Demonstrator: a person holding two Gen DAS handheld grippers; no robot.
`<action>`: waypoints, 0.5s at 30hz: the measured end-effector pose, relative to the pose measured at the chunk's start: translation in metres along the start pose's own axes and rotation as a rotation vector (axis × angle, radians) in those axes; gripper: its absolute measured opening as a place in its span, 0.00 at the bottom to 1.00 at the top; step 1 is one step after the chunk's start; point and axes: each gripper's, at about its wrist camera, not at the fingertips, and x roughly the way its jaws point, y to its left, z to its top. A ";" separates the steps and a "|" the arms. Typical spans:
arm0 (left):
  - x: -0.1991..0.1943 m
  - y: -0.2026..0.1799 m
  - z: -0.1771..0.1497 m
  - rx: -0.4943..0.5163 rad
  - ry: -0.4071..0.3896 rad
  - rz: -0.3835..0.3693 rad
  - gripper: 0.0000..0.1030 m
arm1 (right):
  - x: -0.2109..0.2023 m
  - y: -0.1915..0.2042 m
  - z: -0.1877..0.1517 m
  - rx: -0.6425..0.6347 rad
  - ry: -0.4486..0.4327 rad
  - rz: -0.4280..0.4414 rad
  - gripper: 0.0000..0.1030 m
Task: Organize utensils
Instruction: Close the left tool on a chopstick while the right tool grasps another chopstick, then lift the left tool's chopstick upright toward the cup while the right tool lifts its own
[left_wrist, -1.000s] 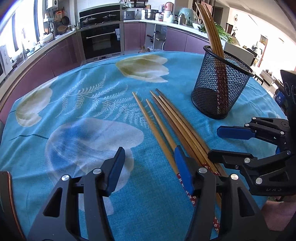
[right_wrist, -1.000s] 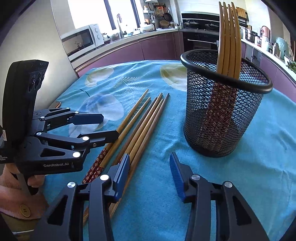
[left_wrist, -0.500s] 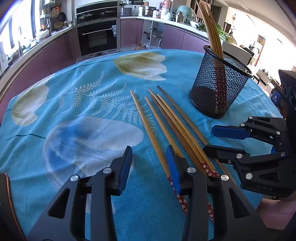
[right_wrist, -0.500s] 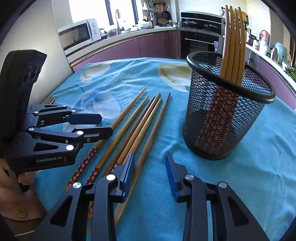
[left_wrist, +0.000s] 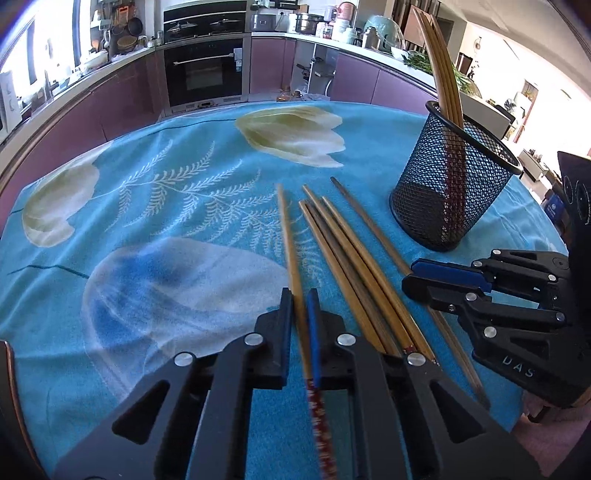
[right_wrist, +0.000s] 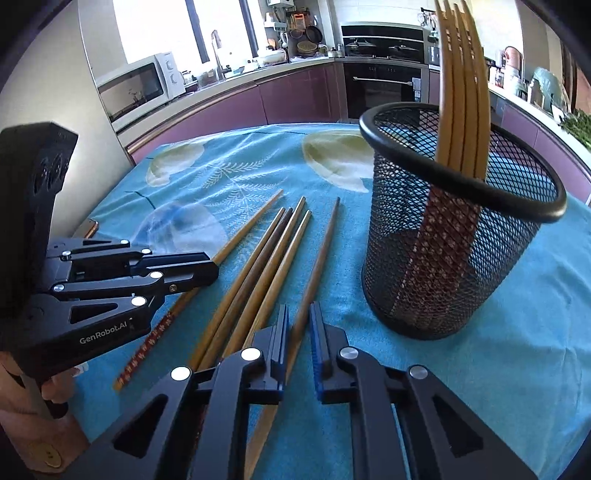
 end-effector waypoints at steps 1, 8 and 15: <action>0.000 0.001 -0.001 -0.007 -0.002 0.000 0.07 | -0.001 -0.003 -0.001 0.014 -0.002 0.009 0.08; -0.010 0.004 -0.007 -0.029 -0.020 -0.016 0.07 | -0.016 -0.009 -0.003 0.050 -0.038 0.046 0.06; -0.016 -0.008 -0.017 0.023 -0.010 -0.047 0.07 | -0.020 0.002 -0.004 0.000 -0.024 0.115 0.06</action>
